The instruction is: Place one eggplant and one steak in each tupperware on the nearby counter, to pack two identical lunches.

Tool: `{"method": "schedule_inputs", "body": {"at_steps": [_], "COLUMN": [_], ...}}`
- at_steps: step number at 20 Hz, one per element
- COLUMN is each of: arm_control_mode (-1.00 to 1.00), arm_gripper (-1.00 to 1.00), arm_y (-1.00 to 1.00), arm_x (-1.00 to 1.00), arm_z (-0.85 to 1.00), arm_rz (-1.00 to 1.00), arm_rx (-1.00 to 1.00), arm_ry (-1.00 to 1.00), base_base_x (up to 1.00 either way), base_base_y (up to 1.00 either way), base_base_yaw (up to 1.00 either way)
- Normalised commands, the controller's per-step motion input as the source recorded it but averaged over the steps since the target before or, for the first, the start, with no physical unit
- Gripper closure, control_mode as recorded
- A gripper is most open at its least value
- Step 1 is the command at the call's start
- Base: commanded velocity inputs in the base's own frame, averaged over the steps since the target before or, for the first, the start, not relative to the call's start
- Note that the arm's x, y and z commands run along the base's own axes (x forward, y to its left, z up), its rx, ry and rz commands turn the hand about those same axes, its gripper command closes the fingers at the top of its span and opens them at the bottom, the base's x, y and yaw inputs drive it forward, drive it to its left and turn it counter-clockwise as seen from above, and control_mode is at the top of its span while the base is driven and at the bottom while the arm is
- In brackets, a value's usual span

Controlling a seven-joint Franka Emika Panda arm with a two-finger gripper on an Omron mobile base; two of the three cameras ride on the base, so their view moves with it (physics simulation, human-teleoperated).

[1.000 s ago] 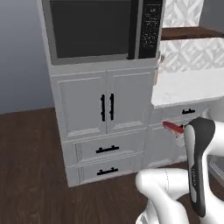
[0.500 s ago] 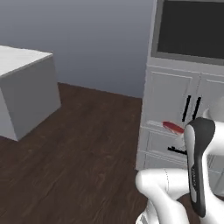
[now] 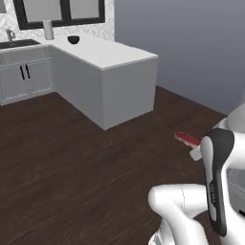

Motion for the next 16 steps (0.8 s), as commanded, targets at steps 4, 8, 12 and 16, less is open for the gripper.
{"method": "schedule_inputs", "body": {"at_steps": [4, 8, 12, 16], "arm_control_mode": [1.0, 1.0, 1.0, 1.0], "arm_gripper": [1.0, 1.0, 1.0, 1.0], "arm_y": [0.0, 0.0, 0.0, 0.0], "arm_x": [0.0, 0.0, 0.0, 0.0], "arm_z": [0.0, 0.0, 0.0, 0.0], "arm_rz": [0.0, 0.0, 0.0, 0.0], "arm_rx": [0.0, 0.0, 0.0, 0.0], "arm_ry": [0.0, 0.0, 0.0, 0.0], "base_base_x": [0.0, 0.0, 0.11, 0.37], "base_base_y": [0.0, 0.0, 0.09, 0.37], "base_base_yaw": [0.24, 0.78, 0.84, 0.61]}}
